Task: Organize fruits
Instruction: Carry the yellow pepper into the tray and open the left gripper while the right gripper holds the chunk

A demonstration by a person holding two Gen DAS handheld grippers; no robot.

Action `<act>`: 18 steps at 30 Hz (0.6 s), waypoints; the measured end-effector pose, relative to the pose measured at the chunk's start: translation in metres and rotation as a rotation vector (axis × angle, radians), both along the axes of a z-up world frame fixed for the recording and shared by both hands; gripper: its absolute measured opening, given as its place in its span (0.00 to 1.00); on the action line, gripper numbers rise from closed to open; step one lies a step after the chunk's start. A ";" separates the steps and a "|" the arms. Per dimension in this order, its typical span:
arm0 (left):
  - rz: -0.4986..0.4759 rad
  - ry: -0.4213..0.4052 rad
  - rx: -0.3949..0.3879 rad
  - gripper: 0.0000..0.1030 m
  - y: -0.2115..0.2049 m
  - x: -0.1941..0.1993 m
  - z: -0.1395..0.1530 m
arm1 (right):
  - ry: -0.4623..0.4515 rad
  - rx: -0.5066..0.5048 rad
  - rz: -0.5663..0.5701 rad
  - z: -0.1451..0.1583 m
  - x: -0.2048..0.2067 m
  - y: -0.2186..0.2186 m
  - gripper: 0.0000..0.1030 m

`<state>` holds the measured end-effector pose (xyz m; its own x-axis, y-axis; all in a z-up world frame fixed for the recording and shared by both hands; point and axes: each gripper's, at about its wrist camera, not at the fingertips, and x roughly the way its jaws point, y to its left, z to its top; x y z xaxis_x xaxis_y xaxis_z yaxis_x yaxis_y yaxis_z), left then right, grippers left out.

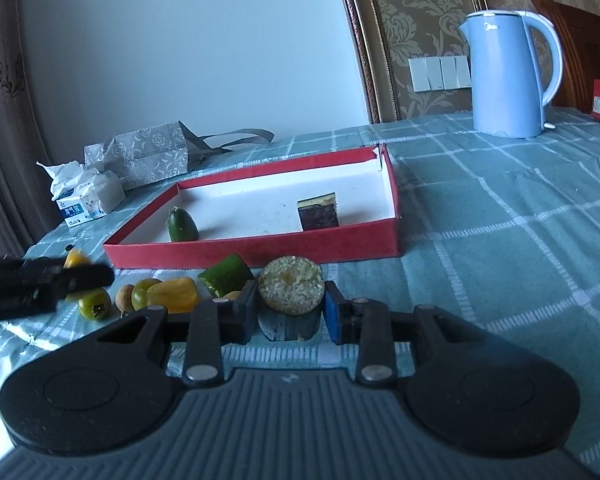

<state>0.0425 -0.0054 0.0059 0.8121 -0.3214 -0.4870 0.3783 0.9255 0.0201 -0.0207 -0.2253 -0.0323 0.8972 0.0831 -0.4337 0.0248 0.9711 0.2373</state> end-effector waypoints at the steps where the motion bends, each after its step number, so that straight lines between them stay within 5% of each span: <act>1: 0.003 0.003 -0.001 0.48 -0.001 0.006 0.002 | -0.001 0.006 -0.001 0.000 0.000 -0.001 0.31; 18: 0.198 0.106 -0.005 0.48 -0.007 0.122 -0.008 | -0.002 0.034 -0.002 -0.002 0.000 -0.005 0.31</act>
<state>0.1647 -0.0122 -0.0019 0.8041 -0.1640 -0.5714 0.1894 0.9818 -0.0152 -0.0206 -0.2302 -0.0340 0.8984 0.0960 -0.4285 0.0259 0.9625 0.2701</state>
